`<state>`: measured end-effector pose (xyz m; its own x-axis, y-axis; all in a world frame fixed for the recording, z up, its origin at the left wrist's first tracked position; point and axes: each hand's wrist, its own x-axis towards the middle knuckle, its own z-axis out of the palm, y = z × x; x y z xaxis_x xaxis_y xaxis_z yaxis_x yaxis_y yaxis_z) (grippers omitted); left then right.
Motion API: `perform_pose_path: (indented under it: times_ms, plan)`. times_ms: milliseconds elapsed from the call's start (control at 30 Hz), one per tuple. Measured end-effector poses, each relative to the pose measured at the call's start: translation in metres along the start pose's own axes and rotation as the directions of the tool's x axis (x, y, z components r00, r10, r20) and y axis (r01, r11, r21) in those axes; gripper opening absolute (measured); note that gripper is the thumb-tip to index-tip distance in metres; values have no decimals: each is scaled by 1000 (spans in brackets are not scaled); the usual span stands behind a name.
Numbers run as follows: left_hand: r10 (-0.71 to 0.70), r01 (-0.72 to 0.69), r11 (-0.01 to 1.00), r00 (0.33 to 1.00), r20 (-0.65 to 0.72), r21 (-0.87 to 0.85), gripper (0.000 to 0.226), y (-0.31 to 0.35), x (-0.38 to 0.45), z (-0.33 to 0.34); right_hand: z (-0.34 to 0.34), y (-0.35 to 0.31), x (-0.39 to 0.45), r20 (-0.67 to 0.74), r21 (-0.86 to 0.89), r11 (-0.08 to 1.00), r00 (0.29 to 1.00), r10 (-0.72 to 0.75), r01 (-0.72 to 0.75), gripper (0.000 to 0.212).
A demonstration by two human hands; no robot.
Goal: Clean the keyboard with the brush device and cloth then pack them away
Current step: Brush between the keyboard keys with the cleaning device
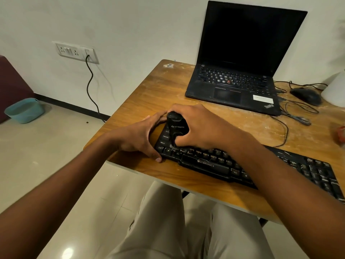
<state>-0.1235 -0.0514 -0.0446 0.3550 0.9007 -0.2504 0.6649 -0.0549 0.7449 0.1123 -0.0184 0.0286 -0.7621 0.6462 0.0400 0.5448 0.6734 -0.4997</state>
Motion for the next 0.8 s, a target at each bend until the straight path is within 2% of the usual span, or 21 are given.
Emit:
perform_pose_path:
  times_ms: [100, 200, 267, 300, 433, 567, 633, 733, 800]
  plan:
    - [-15, 15, 1000, 1000, -7, 1, 150, -4, 2, 0, -14, -3, 2, 13, -46, 999, 1000, 10, -9, 50]
    - [33, -33, 999, 999, -14, 3, 133, -1, 1, 0, -4, -11, 7, -105, 97, 995, 994, -15, 25, 50]
    - [41, -41, 999, 999, -21, -10, 119, 1, 0, 1, 11, -13, 9, -125, 166, 985, 992, -33, 54, 52]
    - [43, -44, 999, 999, -24, -13, 118, 0, 0, 1, 17, -12, 8, -116, 177, 982, 993, -38, 59, 53]
    - [-2, 2, 1000, 1000, -10, -11, 150, -6, 3, 1, 7, 0, -7, -47, 100, 995, 999, 12, -7, 50]
    - [-46, 47, 998, 999, 12, -29, 156, -6, 4, 1, -20, 10, -23, 74, -21, 996, 993, 89, -87, 46]
    - [-47, 47, 998, 999, 8, -30, 156, -7, 5, 0, -22, 8, -21, 21, -25, 998, 998, 66, -66, 44]
    - [-43, 43, 999, 999, 5, -23, 155, -8, 5, 1, -8, 2, -14, -112, 127, 992, 994, 15, 0, 45]
    - [-51, 51, 999, 999, 3, -16, 154, -7, 5, 0, 2, 2, -13, -128, 162, 987, 992, -1, 22, 49]
